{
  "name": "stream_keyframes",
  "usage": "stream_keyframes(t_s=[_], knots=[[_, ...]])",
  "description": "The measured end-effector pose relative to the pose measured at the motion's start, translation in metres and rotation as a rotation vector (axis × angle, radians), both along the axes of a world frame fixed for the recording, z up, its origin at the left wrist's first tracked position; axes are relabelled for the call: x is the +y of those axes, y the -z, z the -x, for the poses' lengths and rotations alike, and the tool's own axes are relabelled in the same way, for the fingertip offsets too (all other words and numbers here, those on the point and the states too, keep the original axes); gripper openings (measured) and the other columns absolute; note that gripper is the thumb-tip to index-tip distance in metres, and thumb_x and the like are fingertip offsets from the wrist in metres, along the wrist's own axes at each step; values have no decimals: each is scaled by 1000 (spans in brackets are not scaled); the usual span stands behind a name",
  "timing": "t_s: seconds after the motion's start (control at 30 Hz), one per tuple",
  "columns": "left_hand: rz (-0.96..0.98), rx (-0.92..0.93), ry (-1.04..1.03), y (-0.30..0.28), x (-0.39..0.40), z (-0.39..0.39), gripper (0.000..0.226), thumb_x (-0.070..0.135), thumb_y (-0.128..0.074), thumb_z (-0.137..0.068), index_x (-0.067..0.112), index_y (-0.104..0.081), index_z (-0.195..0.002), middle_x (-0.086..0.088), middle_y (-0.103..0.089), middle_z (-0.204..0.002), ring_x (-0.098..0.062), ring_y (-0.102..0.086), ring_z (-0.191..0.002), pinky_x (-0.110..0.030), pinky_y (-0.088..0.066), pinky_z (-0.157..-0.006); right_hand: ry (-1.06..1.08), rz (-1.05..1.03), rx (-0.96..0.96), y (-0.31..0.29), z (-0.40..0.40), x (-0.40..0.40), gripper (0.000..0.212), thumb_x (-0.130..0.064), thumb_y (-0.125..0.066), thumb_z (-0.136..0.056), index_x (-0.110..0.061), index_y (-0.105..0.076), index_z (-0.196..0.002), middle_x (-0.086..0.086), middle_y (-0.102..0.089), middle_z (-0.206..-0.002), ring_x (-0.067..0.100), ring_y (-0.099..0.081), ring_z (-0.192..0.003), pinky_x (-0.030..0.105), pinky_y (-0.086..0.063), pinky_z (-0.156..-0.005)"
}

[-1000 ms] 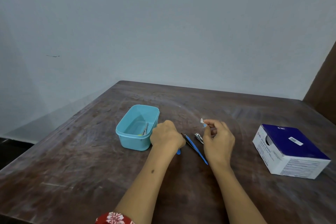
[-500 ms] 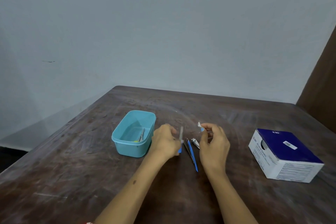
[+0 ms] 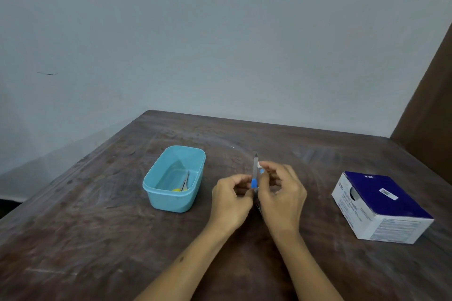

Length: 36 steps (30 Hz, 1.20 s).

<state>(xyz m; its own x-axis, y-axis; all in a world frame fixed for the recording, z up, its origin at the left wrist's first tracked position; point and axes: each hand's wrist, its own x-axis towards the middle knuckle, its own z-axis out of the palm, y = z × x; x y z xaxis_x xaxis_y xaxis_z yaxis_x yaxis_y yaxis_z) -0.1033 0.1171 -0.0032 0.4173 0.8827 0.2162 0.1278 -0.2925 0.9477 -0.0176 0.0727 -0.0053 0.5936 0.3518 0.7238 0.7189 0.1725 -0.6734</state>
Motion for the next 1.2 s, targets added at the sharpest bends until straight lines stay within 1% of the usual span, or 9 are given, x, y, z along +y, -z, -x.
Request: stream_keyframes(t_s=[0.13,0.27,0.43,0.6,0.7,0.8,1.0,1.1,1.2], knots=[[43,-64,-3,3,4,0,24,-2,-65,-80,12,-73,-96,1,-74,-83,-9,-70,-79,-24,-57,-72,-10,10,-80,2,-1,-3,17,-9,-65,-76,-16,-73,-89,-7,-65,-79,4,-61,-68,17,-50,-63],[78,-84,20,6,7,0,27,-6,-61,-80,11,-74,-96,-6,-74,-84,-17,-71,-80,-31,-58,-75,-33,89,-142,6,-2,-2,20,-2,-72,-73,-15,-74,-88,-3,-65,-77,6,-59,-72,14,-48,-64],[215,-131,160,3,3,3,19,-5,-68,-79,7,-73,-93,-14,-74,-85,-24,-72,-78,-35,-60,-71,30,14,-125,4,-6,-2,17,2,-68,-80,-7,-73,-94,3,-64,-82,6,-58,-70,10,-47,-66],[160,-104,75,7,11,3,27,-8,-61,-78,11,-74,-93,-11,-74,-84,-22,-71,-79,-35,-59,-75,4,148,-103,8,-4,-3,13,-6,-74,-70,-15,-72,-79,-6,-62,-72,5,-54,-58,18,-48,-58],[195,-88,121,5,11,4,26,-10,-60,-80,6,-73,-95,-12,-73,-85,-20,-71,-77,-32,-59,-72,10,152,-83,8,-2,-1,8,-9,-74,-75,-14,-71,-80,-5,-61,-72,6,-52,-59,17,-47,-59],[263,-97,238,1,3,5,22,-11,-60,-81,-1,-70,-98,-13,-71,-82,-16,-70,-72,-27,-59,-66,39,66,-35,6,-6,-1,14,-2,-70,-78,-10,-72,-89,0,-61,-78,6,-53,-70,19,-46,-63],[186,-84,160,2,5,7,28,-12,-58,-80,5,-72,-98,-7,-72,-81,-10,-69,-71,-19,-55,-62,24,168,-55,7,-2,-4,13,-6,-74,-69,-17,-68,-75,-7,-57,-69,4,-53,-59,17,-46,-57],[312,-128,249,0,4,6,23,-11,-64,-79,-2,-70,-99,-18,-72,-89,-22,-70,-80,-31,-60,-69,50,62,-28,7,-6,-2,13,-2,-70,-78,-12,-72,-86,-5,-60,-78,2,-53,-64,20,-48,-62],[335,-144,281,-1,4,6,21,-11,-67,-77,-2,-70,-95,-16,-72,-84,-22,-70,-78,-33,-60,-69,58,37,-20,7,-9,-4,18,2,-68,-77,-11,-72,-87,-2,-61,-80,6,-55,-65,21,-49,-63]])
